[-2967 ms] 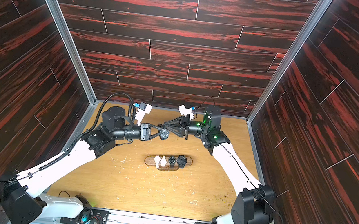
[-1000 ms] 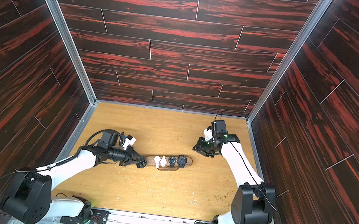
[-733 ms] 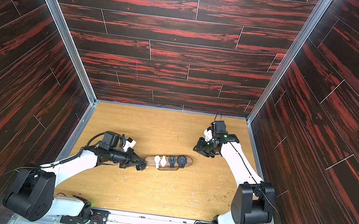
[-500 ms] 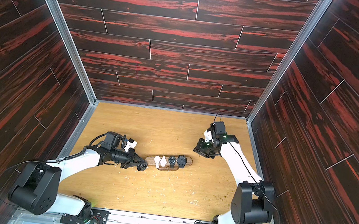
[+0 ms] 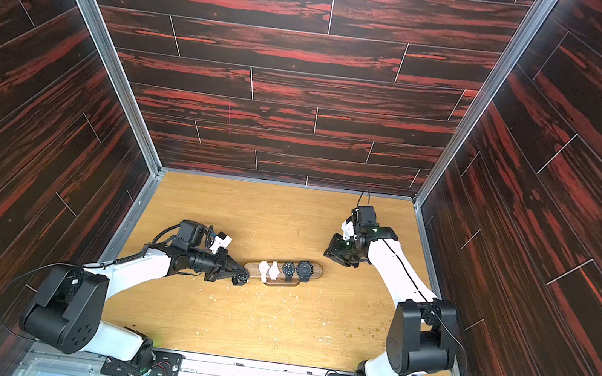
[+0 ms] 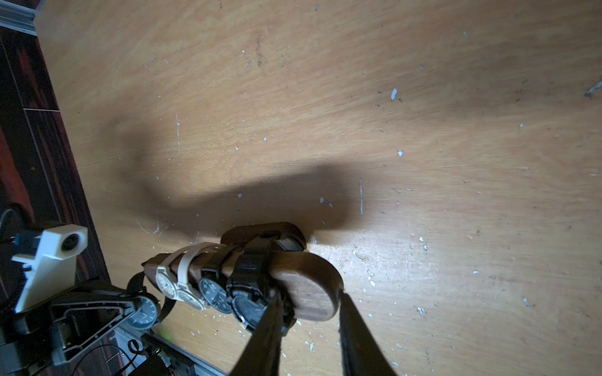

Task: Place watch on stand
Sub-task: Place the watch on the stand.

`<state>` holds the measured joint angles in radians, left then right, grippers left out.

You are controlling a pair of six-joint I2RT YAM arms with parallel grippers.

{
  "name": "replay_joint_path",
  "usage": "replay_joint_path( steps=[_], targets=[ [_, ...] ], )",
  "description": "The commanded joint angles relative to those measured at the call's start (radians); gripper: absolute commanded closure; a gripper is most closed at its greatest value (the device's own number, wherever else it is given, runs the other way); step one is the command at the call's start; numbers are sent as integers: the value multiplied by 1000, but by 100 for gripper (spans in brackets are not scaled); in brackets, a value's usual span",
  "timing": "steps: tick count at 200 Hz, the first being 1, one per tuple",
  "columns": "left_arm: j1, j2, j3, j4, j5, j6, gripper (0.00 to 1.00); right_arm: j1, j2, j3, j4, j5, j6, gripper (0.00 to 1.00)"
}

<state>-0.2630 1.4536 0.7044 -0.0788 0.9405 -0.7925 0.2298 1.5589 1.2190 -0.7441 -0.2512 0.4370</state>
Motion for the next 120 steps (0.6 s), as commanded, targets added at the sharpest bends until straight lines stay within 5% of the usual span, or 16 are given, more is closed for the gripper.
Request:
replay_joint_path(
  steps=[1, 120],
  targets=[
    [2, 6, 51, -2, 20, 16, 100, -2, 15, -4, -6, -8, 5, 68],
    [2, 123, 93, 130, 35, -55, 97, -3, 29, 5, -10, -11, 1, 68]
  ],
)
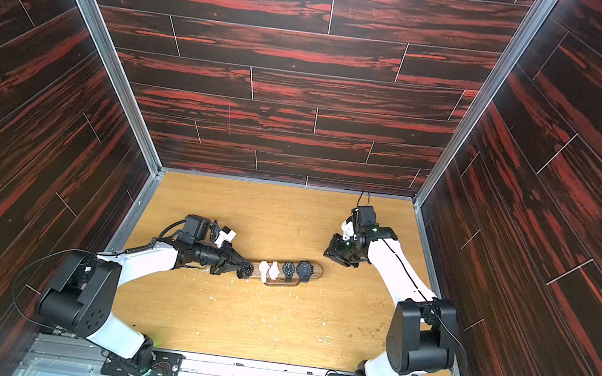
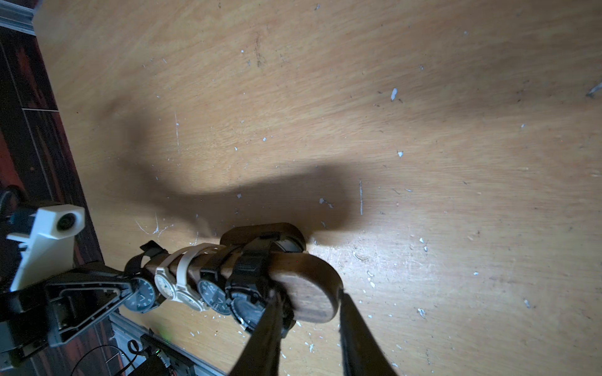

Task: Place watch on stand
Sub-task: Place the watch on the stand.

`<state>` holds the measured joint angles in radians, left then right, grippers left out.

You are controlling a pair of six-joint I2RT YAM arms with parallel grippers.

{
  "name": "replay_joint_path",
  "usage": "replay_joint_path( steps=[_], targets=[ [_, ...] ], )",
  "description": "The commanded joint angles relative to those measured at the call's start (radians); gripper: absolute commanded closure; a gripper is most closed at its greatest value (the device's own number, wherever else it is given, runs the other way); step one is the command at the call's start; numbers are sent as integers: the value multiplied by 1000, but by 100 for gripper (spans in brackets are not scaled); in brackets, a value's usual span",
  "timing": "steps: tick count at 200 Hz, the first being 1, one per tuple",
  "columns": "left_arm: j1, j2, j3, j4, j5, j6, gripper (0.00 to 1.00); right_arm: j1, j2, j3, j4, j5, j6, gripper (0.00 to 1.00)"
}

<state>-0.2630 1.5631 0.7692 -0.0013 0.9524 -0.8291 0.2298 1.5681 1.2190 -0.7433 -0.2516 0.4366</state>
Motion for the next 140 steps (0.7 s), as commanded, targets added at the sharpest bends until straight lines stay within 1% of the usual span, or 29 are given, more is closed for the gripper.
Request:
replay_joint_path(
  steps=[1, 73, 140],
  targets=[
    [1, 14, 28, 54, 23, -19, 97, -2, 20, 5, -11, -11, 2, 68],
    [-7, 27, 27, 97, 23, -48, 89, -2, 24, 5, -8, -11, 2, 67],
    [-31, 38, 25, 113, 12, -61, 74, -2, 21, -6, -3, -15, 2, 67]
  ],
)
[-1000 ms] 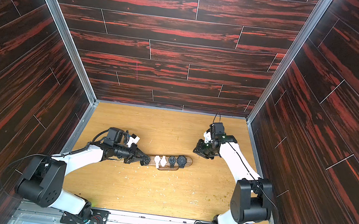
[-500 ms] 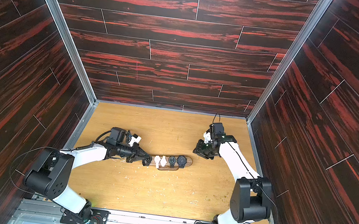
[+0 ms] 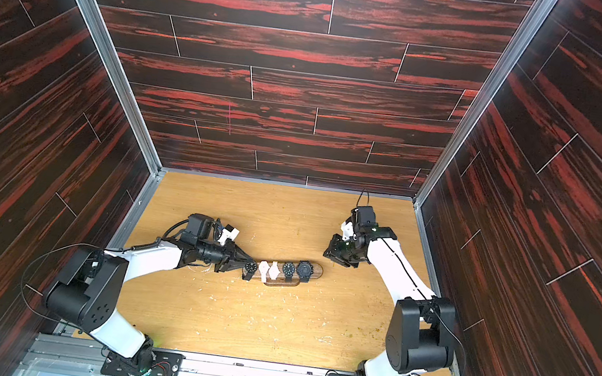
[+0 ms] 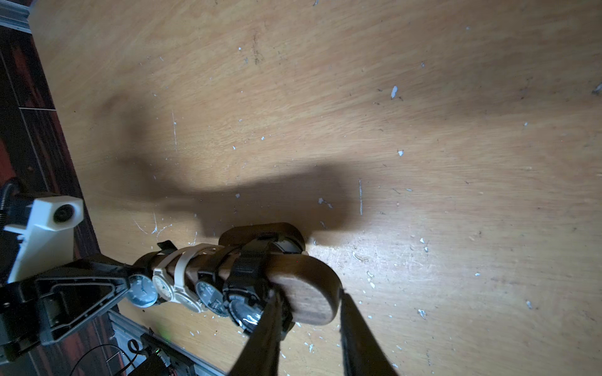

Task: Place watch on stand
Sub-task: Place the watch on the stand.

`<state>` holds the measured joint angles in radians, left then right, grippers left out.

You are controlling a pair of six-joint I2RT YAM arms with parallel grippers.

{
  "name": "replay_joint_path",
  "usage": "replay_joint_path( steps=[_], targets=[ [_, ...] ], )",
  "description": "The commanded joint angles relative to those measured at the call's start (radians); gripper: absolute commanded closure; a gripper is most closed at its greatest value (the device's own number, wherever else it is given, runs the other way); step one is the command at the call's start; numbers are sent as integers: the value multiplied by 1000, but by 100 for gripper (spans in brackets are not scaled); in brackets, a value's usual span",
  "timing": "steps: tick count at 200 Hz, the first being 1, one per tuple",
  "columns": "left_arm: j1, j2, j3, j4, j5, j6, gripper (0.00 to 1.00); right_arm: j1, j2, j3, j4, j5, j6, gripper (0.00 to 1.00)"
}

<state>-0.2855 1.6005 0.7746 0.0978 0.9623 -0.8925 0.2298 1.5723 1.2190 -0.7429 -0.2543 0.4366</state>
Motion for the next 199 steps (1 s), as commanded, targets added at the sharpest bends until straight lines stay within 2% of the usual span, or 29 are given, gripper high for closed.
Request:
replay_joint_path(
  steps=[1, 96, 145, 199],
  targets=[
    [-9, 2, 20, 14, 1, 3, 74, -2, 17, -6, -3, -12, 2, 67],
    [-21, -32, 19, -15, -20, 4, 72, -3, 8, -22, 4, -15, -1, 67],
    [-11, -69, 55, -170, -77, 92, 71, -2, 3, -29, 4, -17, -2, 67],
    [10, -119, 135, -418, -243, 210, 70, -2, -4, -38, 3, -15, -6, 67]
  ],
)
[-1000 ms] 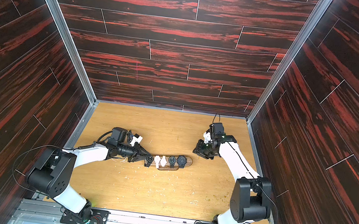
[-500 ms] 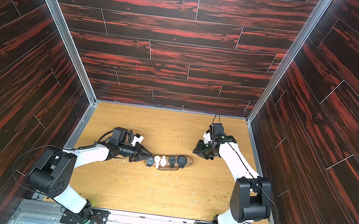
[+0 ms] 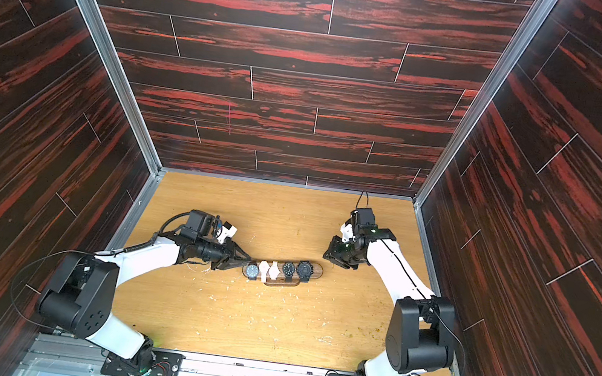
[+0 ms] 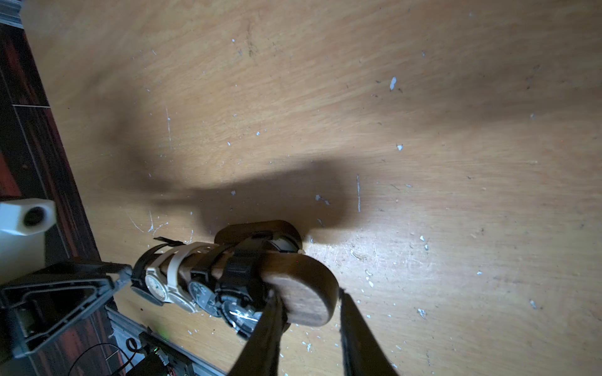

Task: Place watch on stand
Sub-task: Place the watch on the stand.

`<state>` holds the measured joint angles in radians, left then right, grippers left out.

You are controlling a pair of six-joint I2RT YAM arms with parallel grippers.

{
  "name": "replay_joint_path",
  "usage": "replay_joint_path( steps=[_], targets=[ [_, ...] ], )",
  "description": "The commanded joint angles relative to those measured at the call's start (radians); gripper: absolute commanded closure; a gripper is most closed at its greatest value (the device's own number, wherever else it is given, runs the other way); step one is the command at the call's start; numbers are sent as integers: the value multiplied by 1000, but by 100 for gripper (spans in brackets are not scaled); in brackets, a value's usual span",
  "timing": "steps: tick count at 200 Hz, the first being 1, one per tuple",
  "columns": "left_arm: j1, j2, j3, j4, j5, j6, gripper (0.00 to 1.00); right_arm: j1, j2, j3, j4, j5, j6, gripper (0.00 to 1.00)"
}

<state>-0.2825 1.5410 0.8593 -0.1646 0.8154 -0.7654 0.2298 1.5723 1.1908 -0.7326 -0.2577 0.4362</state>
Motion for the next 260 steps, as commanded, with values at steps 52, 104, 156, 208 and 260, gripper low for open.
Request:
replay_joint_path(
  steps=[52, 104, 156, 208, 260],
  targets=[
    [1, -137, 81, -199, -106, 81, 70, -2, -1, -1, -10, -12, -6, 67],
    [-77, -122, 91, -206, -105, 84, 73, -2, -7, 6, -7, -10, 1, 67],
    [-121, -98, 65, -125, -99, 33, 73, 1, -11, 17, 5, -37, 15, 68],
    [-132, -54, 45, -83, -107, 21, 76, 3, -17, -3, 2, -31, 9, 68],
    [-132, -6, 49, -61, -121, 21, 76, 3, -18, -10, 5, -28, 4, 68]
  ],
)
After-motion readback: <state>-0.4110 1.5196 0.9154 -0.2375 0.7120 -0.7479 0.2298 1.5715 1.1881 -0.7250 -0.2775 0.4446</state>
